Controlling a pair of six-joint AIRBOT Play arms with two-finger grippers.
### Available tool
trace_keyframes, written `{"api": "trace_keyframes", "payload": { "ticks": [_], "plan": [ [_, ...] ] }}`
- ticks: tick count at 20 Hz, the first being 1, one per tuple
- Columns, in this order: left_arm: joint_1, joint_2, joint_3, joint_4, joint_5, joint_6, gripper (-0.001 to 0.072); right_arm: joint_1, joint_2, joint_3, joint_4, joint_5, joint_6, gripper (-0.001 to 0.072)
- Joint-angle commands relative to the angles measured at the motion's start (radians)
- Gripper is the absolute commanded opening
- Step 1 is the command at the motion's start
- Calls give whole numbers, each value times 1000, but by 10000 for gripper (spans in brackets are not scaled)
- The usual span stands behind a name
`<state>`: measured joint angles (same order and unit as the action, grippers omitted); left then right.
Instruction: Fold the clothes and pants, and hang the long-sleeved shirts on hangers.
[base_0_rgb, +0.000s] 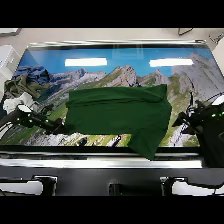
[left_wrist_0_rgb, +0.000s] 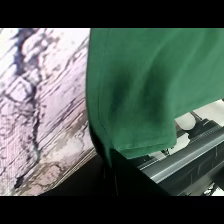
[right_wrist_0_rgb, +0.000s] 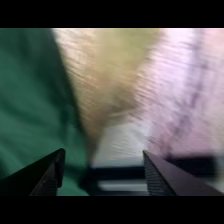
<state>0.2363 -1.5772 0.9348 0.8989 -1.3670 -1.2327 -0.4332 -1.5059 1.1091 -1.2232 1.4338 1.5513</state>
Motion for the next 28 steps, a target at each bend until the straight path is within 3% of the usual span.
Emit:
{"api": "trace_keyframes", "payload": {
  "ticks": [1, 7, 8, 9, 11, 14, 17, 21, 23, 28],
  "plan": [
    [-1, 1, 0, -2, -10, 3, 20, 20, -30, -85, 164, -132, -49, 568],
    [-1, 1, 0, -2, -9, 3, 21, 32, -62, -116, 200, -153, -40, 553],
    [-1, 1, 0, -2, -8, 3, 20, 50, -65, -124, 198, -154, -37, 509],
    [-1, 1, 1, -2, -8, 3, 21, 71, -67, -126, 192, -155, -38, 427],
    [-1, 2, 8, -2, -13, 3, 20, 103, -63, -118, 193, -150, -38, 54],
    [0, 55, 99, -2, -13, 3, 19, 106, -7, -3, 182, -96, -72, 37],
    [6, 184, 370, -2, 23, -2, 19, 106, 124, 282, 182, -104, -174, 37],
    [12, 361, 919, -1, 185, 0, 19, 106, 334, 766, 145, -277, -235, 38],
    [12, 430, 1132, 18, 271, -1, 20, 106, 441, 907, 78, -337, -235, 38],
    [12, 690, 1104, 18, 337, -8, 19, 106, 695, 931, 29, -303, -222, 38]
  ]
}}
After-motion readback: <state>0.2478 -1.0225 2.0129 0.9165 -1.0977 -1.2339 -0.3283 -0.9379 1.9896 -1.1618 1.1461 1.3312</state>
